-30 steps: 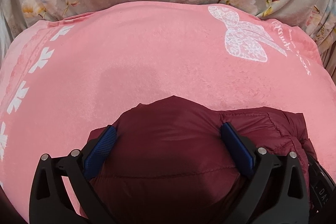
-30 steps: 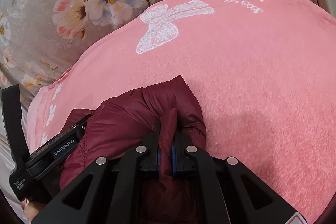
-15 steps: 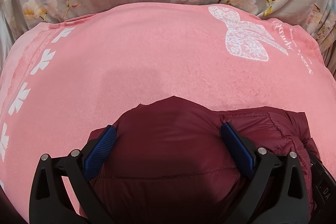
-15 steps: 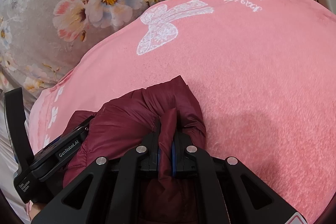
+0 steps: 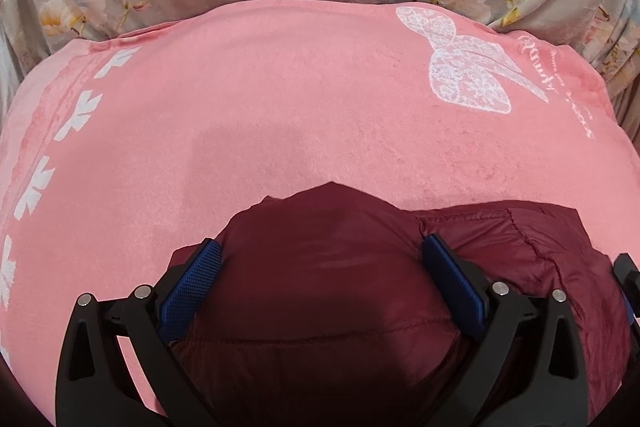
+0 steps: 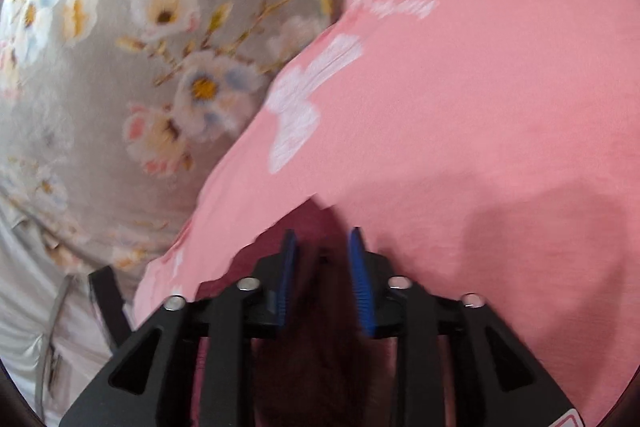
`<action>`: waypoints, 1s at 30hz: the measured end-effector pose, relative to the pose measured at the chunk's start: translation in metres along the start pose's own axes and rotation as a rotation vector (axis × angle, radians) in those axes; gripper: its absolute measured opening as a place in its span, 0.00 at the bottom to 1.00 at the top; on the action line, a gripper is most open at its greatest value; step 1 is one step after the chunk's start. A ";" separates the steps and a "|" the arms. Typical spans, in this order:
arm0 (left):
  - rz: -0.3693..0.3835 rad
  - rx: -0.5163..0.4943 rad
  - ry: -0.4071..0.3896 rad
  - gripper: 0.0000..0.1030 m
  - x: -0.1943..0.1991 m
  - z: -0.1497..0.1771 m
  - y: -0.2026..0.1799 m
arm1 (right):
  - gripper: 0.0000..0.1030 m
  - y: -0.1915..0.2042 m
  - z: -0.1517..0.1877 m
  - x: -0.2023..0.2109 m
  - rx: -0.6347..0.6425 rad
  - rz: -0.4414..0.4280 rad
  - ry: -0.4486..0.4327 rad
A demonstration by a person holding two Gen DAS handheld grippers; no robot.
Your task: Fold large clothes
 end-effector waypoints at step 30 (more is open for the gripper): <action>0.199 0.073 0.201 0.96 0.114 0.160 0.062 | 0.00 -0.050 0.140 0.135 0.267 0.176 0.298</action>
Point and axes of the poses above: each gripper's, at about its wrist camera, not at the fingertips, and x roughly against the way its jaws point, y to its left, z to its underside, the point moved 10 cm from there along -x, roughly the way its jaws point, and after that the axes turned 4 degrees about x, right-handed, at the moved point
